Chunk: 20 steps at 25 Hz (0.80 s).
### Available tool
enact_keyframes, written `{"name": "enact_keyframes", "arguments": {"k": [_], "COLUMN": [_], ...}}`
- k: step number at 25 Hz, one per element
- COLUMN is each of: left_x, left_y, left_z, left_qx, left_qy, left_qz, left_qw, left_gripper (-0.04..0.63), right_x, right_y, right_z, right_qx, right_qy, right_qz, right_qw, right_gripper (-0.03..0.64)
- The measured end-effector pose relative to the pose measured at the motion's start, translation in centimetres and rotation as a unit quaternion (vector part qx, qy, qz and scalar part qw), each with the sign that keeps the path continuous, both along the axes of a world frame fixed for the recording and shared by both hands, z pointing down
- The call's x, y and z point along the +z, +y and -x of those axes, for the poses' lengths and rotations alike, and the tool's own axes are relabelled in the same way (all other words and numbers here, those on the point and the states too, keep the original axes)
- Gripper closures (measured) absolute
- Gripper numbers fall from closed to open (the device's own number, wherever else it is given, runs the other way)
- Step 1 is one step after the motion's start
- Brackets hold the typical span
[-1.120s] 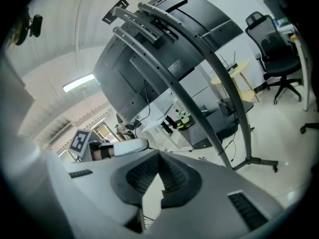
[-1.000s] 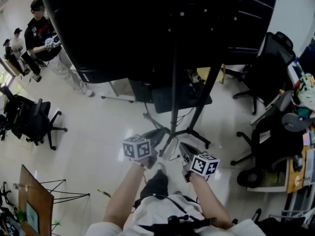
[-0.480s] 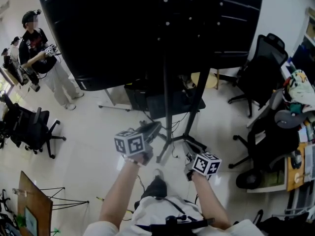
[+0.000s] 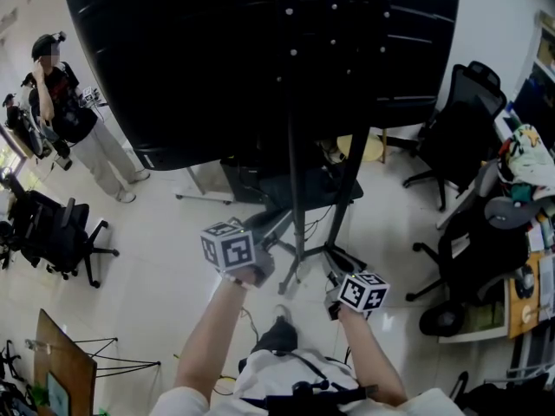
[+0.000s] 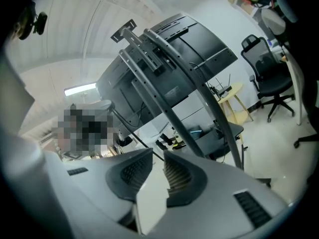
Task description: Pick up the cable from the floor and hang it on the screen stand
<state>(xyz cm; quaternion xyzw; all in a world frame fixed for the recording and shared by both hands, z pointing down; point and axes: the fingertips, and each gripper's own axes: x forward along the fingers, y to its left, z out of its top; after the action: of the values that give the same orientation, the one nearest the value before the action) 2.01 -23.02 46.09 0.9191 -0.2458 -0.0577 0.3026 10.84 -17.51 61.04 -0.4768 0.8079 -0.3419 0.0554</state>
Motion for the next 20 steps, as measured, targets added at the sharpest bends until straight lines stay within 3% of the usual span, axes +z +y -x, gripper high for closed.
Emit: {"name": "enact_keyframes", "arguments": {"k": [7, 20], "left_x": [-2.8, -9.6], "left_y": [0.4, 1.5], "left_z": [0.4, 0.5], "left_qx": [0.011, 0.020], "left_qy": [-0.008, -0.036], "left_qz": [-0.026, -0.074], "left_qw": [0.9996, 0.9964], "left_gripper": [0.580, 0.580], "right_x": [1.5, 5.3], "right_y": [0.1, -0.7], "right_z": [1.9, 4.7], "right_qx": [-0.018, -0.055], "right_qy": [0.008, 0.051], "right_qz": [0.015, 0.026], "right_qw": [1.000, 0.997], "right_gripper": [0.411, 0.388]}}
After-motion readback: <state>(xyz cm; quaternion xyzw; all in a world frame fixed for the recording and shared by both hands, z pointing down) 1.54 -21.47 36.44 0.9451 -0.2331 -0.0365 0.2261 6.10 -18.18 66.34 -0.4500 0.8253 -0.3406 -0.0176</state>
